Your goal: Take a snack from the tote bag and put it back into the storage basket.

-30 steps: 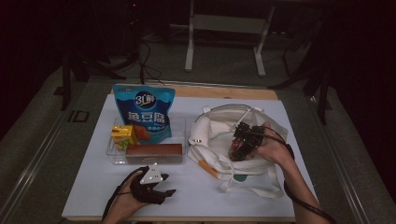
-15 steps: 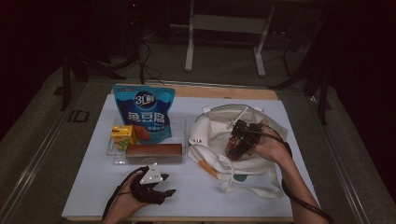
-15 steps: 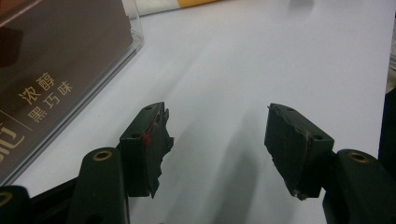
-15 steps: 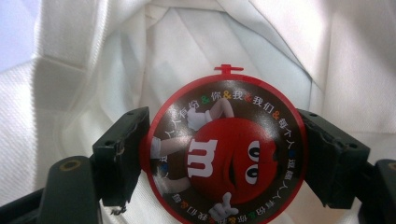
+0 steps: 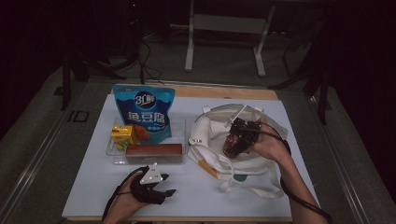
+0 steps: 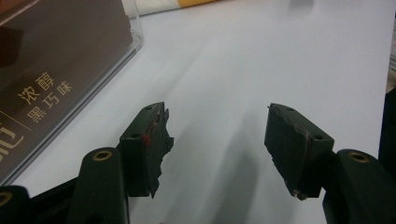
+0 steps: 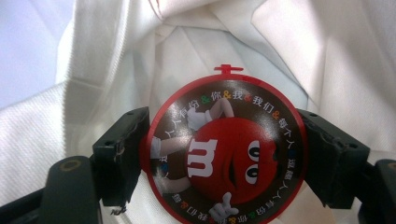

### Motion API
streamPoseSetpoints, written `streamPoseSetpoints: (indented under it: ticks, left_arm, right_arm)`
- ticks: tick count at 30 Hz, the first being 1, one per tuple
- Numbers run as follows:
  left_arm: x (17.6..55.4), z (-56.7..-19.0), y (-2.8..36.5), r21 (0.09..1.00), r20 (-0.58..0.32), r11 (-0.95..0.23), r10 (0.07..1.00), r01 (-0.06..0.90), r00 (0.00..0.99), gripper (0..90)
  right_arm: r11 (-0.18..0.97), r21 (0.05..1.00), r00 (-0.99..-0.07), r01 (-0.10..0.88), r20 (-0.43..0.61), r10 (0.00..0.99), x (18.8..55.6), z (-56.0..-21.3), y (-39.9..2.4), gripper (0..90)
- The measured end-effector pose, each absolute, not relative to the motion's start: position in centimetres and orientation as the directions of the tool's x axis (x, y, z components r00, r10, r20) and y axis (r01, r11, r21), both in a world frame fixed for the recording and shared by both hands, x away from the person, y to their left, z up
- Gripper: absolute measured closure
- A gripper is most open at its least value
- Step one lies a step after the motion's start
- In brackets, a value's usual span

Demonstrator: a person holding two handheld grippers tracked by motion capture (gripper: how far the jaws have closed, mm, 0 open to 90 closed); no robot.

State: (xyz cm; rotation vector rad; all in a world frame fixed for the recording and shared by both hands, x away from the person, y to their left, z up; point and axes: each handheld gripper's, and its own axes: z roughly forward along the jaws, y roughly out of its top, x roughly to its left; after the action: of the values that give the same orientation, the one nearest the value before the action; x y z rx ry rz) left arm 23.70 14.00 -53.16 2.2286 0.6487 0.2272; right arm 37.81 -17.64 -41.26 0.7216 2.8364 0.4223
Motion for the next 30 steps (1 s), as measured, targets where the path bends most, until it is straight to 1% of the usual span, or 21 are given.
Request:
streamPoseSetpoints:
  ticks: [30]
  left_arm:
    - [23.7, -53.1, 14.0, 0.739, -0.044, -0.557, 0.52, 0.378, 0.853, 39.1]
  right_arm:
    - [0.853, 0.375, -0.886, 0.363, -0.143, 0.44, 37.6, -38.9, -15.9, 23.6]
